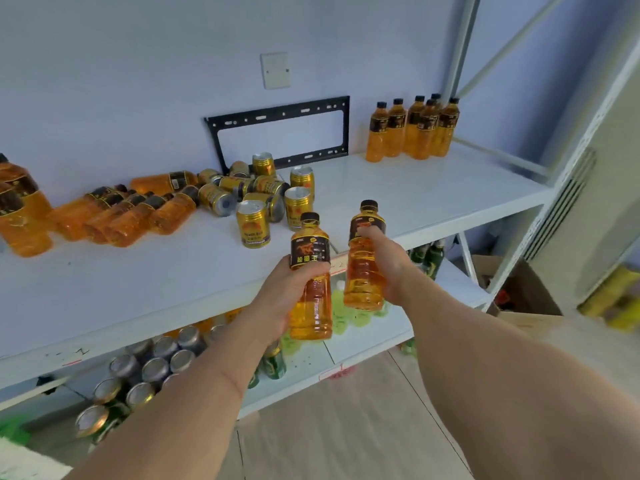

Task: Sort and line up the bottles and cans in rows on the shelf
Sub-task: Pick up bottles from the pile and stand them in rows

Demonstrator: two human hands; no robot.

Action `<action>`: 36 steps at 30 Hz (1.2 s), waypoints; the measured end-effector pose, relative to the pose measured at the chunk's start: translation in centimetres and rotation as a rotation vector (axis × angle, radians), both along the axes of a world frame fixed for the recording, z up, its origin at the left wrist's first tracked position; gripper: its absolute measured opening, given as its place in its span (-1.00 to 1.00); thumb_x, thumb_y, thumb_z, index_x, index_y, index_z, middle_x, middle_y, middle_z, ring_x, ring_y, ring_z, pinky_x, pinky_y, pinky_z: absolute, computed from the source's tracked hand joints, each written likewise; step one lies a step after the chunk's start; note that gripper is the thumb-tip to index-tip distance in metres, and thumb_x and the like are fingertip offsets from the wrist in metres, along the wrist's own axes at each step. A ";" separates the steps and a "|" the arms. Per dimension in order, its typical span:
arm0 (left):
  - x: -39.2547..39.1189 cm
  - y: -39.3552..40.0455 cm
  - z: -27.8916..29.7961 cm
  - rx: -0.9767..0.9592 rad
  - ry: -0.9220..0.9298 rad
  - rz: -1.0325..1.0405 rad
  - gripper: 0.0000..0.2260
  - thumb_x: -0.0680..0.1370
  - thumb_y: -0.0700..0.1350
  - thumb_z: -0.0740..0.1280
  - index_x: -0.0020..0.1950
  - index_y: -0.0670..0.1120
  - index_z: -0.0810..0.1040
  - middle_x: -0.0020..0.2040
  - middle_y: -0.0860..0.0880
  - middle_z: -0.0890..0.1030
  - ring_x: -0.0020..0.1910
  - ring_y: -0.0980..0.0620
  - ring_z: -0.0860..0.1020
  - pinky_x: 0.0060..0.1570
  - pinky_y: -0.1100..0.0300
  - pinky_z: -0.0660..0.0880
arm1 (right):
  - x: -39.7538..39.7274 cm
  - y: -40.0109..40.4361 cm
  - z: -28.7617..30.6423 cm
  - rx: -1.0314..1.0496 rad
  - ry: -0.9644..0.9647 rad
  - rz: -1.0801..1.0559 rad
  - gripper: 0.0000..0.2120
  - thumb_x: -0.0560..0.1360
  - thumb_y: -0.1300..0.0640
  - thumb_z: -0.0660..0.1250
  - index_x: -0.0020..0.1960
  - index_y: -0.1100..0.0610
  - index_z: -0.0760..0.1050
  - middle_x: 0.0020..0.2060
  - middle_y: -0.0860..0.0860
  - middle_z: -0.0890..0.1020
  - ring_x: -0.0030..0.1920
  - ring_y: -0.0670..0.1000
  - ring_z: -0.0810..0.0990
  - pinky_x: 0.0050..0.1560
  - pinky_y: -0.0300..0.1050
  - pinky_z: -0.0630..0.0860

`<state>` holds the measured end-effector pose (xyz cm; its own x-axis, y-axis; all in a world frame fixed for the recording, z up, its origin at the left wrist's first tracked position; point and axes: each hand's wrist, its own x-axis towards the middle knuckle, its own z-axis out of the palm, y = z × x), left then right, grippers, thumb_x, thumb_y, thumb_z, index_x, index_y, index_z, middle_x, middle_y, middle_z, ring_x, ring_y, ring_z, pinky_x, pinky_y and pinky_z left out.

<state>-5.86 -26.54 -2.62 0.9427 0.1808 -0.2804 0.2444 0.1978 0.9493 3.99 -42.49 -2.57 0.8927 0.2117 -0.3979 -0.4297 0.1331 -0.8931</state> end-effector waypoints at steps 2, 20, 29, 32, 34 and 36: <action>2.6 -1.4 0.2 -0.005 -0.007 -0.027 -0.60 0.44 -0.09 0.49 0.23 -0.01 0.48 0.02 -0.19 0.66 -0.09 -0.14 0.67 -0.04 -0.12 0.61 | 2.2 -1.3 0.4 -0.003 -0.018 -0.001 -0.13 0.17 -0.18 0.63 0.32 0.15 0.36 -0.04 0.22 0.62 -0.23 0.20 0.67 -0.15 0.23 0.63; 28.1 -10.2 2.7 0.067 -0.014 -0.123 -0.55 0.39 -0.10 0.54 0.20 0.05 0.45 0.05 -0.15 0.64 0.01 -0.15 0.64 0.04 -0.13 0.58 | 28.7 -10.0 2.7 -0.116 -0.199 -0.063 -0.57 0.46 -0.02 0.46 0.20 0.16 0.44 -0.03 0.16 0.67 -0.08 0.12 0.70 0.04 0.14 0.63; 40.4 -14.9 2.8 0.148 0.020 0.138 -0.51 0.39 -0.02 0.54 0.23 0.11 0.40 0.09 -0.08 0.61 0.08 -0.13 0.60 0.17 -0.20 0.51 | 44.1 -11.6 2.9 -0.112 -0.320 0.154 -0.39 0.33 -0.03 0.55 0.31 -0.04 0.42 0.05 0.06 0.65 0.02 0.10 0.67 0.11 0.16 0.60; 43.5 -15.7 3.1 0.142 0.021 0.197 -0.50 0.39 -0.02 0.54 0.25 0.10 0.40 0.10 -0.09 0.61 0.08 -0.13 0.61 0.16 -0.20 0.52 | 47.8 -11.6 3.1 -0.132 -0.352 0.201 -0.44 0.34 -0.04 0.55 0.28 -0.07 0.44 0.05 -0.01 0.64 0.07 0.05 0.61 0.18 0.09 0.50; 45.1 -16.0 3.2 0.144 0.033 0.229 -0.53 0.39 -0.01 0.54 0.21 0.12 0.42 0.08 -0.09 0.62 0.07 -0.13 0.62 0.15 -0.20 0.53 | 49.8 -11.6 3.0 -0.147 -0.358 0.232 -0.48 0.39 0.00 0.54 0.29 -0.06 0.44 0.09 -0.04 0.61 0.12 0.04 0.54 0.16 0.03 0.38; 46.6 -16.1 3.0 0.155 0.049 0.268 -0.54 0.38 0.00 0.55 0.19 0.13 0.42 0.07 -0.08 0.63 0.05 -0.12 0.62 0.14 -0.18 0.54 | 51.8 -11.7 2.8 -0.158 -0.353 0.260 -0.51 0.42 0.02 0.52 0.28 -0.06 0.42 0.13 -0.04 0.57 0.16 0.05 0.48 0.15 0.01 0.33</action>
